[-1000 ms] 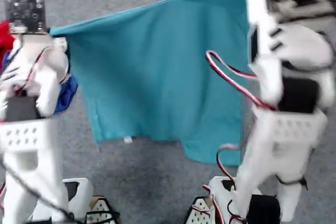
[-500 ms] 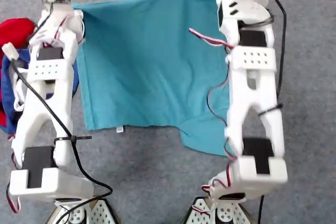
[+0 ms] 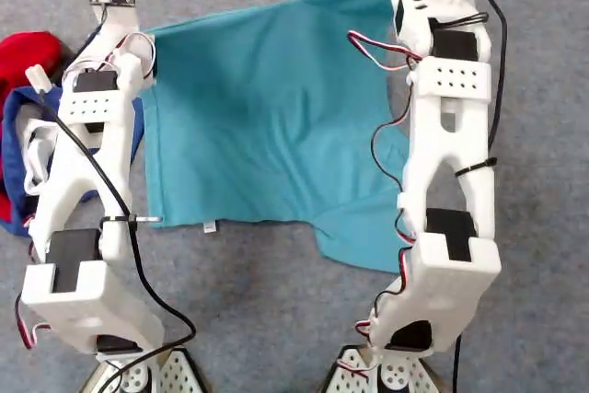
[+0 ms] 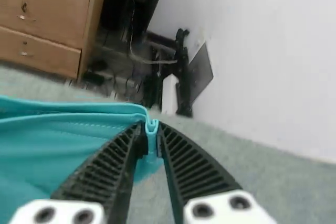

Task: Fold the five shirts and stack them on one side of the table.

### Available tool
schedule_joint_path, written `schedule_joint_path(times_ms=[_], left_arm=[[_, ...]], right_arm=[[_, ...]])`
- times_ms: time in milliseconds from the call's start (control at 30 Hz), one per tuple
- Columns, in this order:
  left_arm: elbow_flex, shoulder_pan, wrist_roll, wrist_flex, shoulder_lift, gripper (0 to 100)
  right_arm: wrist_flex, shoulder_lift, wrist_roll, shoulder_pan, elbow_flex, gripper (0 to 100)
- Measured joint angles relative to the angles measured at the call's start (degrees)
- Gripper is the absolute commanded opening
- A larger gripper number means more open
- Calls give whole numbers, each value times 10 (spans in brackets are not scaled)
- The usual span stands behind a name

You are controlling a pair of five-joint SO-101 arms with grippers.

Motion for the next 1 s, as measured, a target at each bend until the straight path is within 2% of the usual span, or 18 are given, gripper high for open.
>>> schedule_joint_path(times_ms=[200, 400, 500, 600, 733, 900, 1000], left_arm=[[0, -1, -1, 113, 0, 29], [0, 9, -2, 243, -4, 29], [34, 37, -17, 267, -38, 29], [101, 46, -22, 268, -91, 29], [208, 33, -22, 244, -158, 29], [312, 6, -22, 238, -209, 29], [356, 16, -22, 237, -243, 29]], right_arm=[[147, 0, 4, 0, 0, 15], [290, -27, 85, -19, 0, 15], [326, -63, 114, -17, 32, 15], [327, -126, 147, -17, 115, 15], [276, -249, 181, -14, 278, 15], [213, -404, 184, -12, 492, 15], [203, -471, 184, 23, 571, 15]])
